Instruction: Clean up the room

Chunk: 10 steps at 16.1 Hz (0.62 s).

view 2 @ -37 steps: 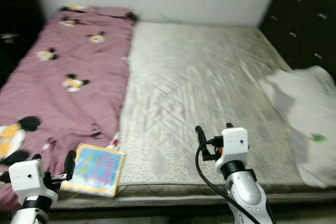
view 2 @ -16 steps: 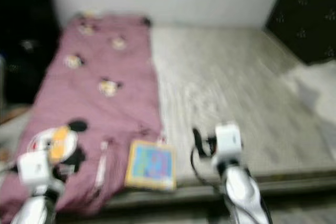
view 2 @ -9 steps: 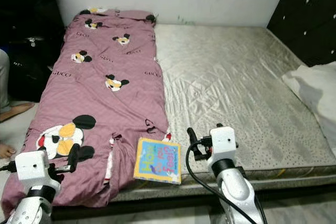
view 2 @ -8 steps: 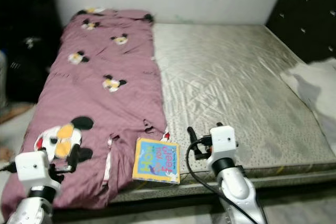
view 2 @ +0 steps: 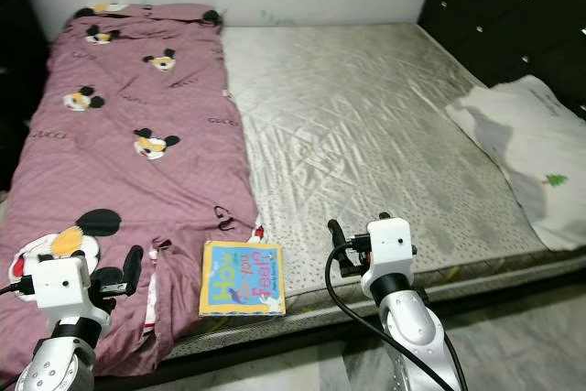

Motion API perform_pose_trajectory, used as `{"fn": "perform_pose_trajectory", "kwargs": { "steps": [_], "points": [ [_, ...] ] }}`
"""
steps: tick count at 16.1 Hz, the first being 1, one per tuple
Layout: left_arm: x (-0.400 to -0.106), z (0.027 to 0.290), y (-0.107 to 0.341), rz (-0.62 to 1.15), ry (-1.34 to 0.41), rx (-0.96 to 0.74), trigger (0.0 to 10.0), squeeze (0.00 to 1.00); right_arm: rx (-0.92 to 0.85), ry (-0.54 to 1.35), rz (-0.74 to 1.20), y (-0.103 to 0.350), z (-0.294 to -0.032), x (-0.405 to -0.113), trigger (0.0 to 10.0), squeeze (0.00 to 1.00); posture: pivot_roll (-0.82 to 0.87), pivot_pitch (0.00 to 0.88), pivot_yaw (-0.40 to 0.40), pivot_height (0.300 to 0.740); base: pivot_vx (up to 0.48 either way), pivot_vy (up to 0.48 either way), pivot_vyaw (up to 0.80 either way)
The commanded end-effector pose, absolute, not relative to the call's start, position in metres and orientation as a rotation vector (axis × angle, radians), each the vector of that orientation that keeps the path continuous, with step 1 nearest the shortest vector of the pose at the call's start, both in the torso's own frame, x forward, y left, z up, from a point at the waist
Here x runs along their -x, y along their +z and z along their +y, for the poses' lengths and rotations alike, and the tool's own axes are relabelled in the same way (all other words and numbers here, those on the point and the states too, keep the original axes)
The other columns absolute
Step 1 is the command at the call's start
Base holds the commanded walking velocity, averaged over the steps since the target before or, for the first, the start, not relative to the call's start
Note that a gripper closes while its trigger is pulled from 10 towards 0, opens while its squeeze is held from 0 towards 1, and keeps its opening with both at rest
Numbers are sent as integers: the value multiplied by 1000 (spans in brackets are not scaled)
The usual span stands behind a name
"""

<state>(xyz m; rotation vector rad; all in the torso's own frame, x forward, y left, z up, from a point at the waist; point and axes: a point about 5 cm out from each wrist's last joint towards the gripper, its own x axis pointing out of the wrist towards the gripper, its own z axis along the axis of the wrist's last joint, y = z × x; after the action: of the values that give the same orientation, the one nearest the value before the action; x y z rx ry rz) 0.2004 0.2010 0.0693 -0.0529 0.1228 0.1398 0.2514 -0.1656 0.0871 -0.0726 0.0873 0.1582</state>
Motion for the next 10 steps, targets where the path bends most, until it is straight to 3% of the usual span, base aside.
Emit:
{"fn": "perform_pose_trajectory", "kwargs": {
  "steps": [1, 10],
  "points": [
    [-201, 204, 68, 125, 148, 39, 10000, 0, 73, 158, 83, 87, -166, -252, 10000, 0, 42, 63, -50, 740, 0, 0, 0],
    [-214, 207, 75, 79, 178, 35, 10000, 0, 39, 129, 95, 87, -168, -257, 10000, 0, 43, 77, -49, 740, 0, 0, 0]
  ]
}}
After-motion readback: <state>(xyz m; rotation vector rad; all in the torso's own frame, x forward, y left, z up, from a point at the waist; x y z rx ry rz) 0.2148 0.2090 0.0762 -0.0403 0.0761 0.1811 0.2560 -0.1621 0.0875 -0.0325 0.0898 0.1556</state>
